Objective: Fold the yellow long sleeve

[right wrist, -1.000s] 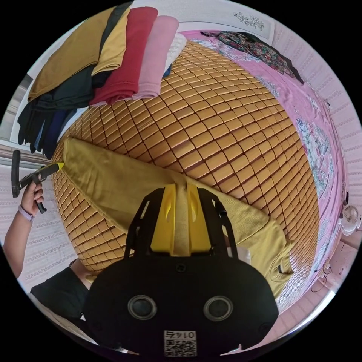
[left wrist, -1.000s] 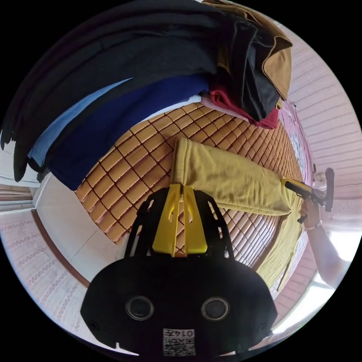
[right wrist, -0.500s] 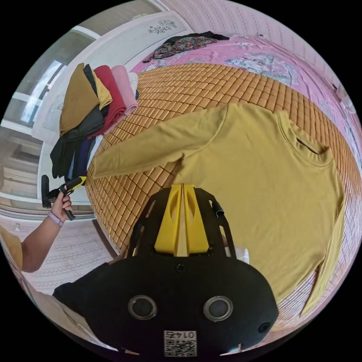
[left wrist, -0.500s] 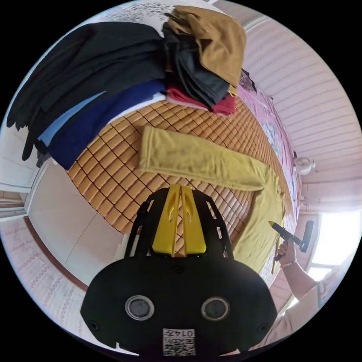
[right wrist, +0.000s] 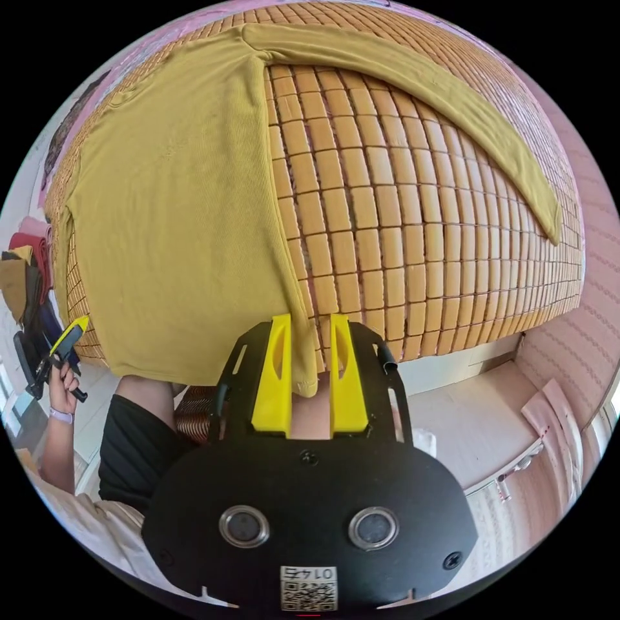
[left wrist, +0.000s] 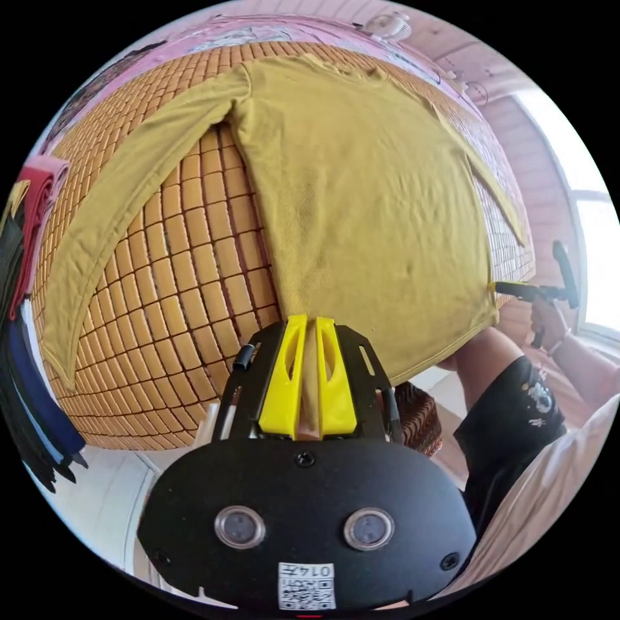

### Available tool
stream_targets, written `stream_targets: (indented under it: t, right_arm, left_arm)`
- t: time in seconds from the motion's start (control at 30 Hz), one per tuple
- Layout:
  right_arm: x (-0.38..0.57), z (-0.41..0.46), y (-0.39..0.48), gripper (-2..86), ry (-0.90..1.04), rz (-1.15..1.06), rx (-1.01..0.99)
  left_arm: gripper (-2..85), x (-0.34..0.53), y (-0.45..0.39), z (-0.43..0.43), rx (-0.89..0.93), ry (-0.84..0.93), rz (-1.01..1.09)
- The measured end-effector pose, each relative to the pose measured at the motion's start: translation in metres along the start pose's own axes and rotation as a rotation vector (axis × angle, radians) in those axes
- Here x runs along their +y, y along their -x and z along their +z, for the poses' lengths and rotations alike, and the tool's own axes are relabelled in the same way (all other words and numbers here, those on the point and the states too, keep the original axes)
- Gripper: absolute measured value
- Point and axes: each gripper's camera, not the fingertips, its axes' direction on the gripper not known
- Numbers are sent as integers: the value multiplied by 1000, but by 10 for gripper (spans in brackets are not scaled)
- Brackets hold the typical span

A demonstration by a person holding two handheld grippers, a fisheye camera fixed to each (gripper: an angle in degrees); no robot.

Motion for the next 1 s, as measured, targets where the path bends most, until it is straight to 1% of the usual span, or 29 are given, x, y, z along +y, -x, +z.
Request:
stream_targets:
  t: [0.03,0.07,0.17,0.23,0.4,0.5,0.6,0.67,0.73,0.8,0.83,0.87,0.9,0.93,0.97,1.0]
  right_arm:
    - [5,0,3,90,-14,-15,12]
    - [8,-1,4,89,-26,-16,16]
    - [23,-1,12,88,-76,-55,51]
    - [33,-1,15,87,-101,-93,63]
    - [41,0,17,85,-81,-123,50]
    - [46,2,17,85,-60,-164,38]
    - [60,6,17,85,-98,-197,32]
    - [75,9,19,85,-157,-198,39]
    - [98,15,21,84,-261,-165,44]
    - [116,19,23,81,-332,-138,45]
    - [126,21,24,77,-362,-126,46]
    - [131,23,25,74,-364,-121,46]
    - [141,24,25,65,-355,-111,35]
    - [153,22,26,53,-356,-113,12]
    - [160,21,27,51,-365,-120,-1]
    - [176,17,28,48,-393,-133,-22]
  left_arm:
    - [10,4,-4,8,-22,11,8]
    - [7,9,-5,8,-26,-20,5]
    - [2,16,1,13,28,-48,-50]
    - [1,21,0,13,22,-60,-40]
    - [-1,33,1,15,-4,-84,-24]
    - [-4,44,9,15,11,-117,16]
    - [-6,64,24,15,60,-199,14]
    - [-8,82,35,14,83,-275,12]
    - [-9,94,43,12,103,-317,-10]
    - [-9,106,54,9,150,-347,-41]
    - [-9,116,63,6,225,-363,-65]
    - [-8,129,75,1,331,-400,-94]
    - [-8,138,81,-4,381,-437,-109]
    - [-7,157,93,-14,434,-530,-134]
    - [-7,177,105,-25,420,-615,-162]
    - [-6,187,111,-30,400,-651,-174]
